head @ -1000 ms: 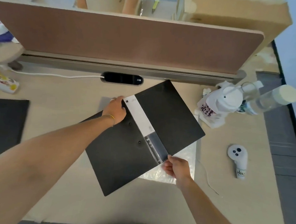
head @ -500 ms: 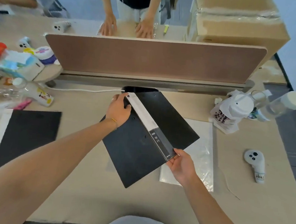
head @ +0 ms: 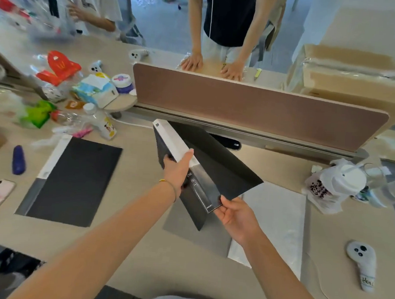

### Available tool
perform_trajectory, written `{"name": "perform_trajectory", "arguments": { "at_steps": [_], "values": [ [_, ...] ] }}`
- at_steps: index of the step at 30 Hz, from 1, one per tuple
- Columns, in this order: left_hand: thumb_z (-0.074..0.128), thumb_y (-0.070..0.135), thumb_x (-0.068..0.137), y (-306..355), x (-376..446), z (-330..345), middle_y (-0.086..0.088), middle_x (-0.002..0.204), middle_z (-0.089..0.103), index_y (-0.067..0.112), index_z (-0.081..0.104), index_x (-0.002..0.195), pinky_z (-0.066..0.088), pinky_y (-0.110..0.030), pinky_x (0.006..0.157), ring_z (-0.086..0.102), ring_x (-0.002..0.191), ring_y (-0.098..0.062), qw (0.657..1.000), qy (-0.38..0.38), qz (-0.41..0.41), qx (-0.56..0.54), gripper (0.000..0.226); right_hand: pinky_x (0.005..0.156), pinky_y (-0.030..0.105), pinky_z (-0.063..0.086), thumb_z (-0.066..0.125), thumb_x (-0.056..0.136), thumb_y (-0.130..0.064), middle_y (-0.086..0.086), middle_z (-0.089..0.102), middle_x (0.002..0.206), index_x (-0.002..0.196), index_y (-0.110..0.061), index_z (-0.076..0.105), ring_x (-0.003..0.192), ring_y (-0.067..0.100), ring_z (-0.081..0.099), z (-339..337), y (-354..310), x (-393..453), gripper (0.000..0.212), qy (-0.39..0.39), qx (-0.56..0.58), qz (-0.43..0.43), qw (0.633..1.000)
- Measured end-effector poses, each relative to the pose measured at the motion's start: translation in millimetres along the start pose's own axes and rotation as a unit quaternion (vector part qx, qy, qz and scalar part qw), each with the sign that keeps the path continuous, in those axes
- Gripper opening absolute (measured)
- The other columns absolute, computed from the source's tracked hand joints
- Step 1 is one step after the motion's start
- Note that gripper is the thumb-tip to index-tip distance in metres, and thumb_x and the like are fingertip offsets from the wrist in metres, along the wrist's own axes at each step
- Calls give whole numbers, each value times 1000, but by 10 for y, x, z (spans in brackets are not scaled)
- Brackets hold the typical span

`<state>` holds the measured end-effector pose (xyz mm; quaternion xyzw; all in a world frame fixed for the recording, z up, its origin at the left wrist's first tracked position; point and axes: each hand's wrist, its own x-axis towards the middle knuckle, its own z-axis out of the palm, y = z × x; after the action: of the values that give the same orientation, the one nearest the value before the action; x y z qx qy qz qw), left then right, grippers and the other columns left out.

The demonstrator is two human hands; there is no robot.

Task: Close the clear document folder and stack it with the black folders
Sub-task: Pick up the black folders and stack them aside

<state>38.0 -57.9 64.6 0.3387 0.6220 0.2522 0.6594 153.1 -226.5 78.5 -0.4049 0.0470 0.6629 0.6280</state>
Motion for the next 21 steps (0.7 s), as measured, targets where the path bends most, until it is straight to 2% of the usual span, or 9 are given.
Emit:
{"name": "perform_trajectory", "arguments": {
  "at_steps": [3,4,6,10,13,15,17,19,21],
  "values": [
    [66,33,96,42,-37,-116,-7,114,61,19,44,130,55,-37,80,60,94,-21,998,41,36,16,43,69,33,62,55,95,1,18,76,98,98,-1,69,86,28,76,126,42,19,15,-27,-110,5,994],
    [65,31,96,63,-34,-181,-10,114,63,19,47,125,55,-36,77,61,91,-21,998,47,42,13,36,67,32,62,60,93,-4,19,76,93,96,-1,70,80,27,77,165,44,29,11,-30,-158,10,987],
    [64,28,96,57,0,-327,-13,111,65,17,50,119,54,-34,71,63,85,-22,997,57,53,4,29,66,31,62,66,92,-17,22,76,87,86,1,74,74,27,76,214,25,50,21,-27,-276,31,960],
    [61,25,98,63,-16,-515,-9,104,61,14,48,127,56,-40,81,62,91,-24,996,64,60,4,34,62,29,60,57,98,-44,21,77,82,89,7,74,66,25,74,176,-101,125,54,11,-484,62,873],
    [62,27,97,49,-63,-632,-11,116,61,17,47,132,56,-43,92,61,106,-27,996,61,59,22,40,65,35,61,56,99,-28,17,73,66,72,-2,73,54,22,67,4,-205,347,42,135,-539,-25,831],
    [62,29,95,25,-89,-717,-12,124,62,19,49,136,53,-47,99,60,115,-31,997,53,46,19,44,78,41,61,53,96,-17,11,73,72,72,-10,71,67,22,69,-97,-248,538,31,176,-602,-95,773],
    [61,32,97,39,-169,-789,-11,125,64,21,53,135,49,-51,105,59,117,-31,998,51,29,22,40,89,40,56,51,98,-21,7,73,97,92,-16,72,92,25,67,-97,-262,688,23,169,-650,-118,731],
    [60,29,100,64,-269,-867,-7,125,64,22,55,131,48,-51,107,59,117,-29,998,51,35,27,33,102,40,48,49,100,-23,7,65,128,126,-18,64,116,28,60,-51,-250,836,30,144,-643,-101,746],
    [58,23,101,80,-317,-977,-3,127,64,26,54,127,48,-50,107,58,118,-27,997,47,55,26,26,112,44,39,51,101,-21,7,54,143,143,-16,51,131,30,52,16,-206,968,43,124,-594,-59,793]
  ]
}}
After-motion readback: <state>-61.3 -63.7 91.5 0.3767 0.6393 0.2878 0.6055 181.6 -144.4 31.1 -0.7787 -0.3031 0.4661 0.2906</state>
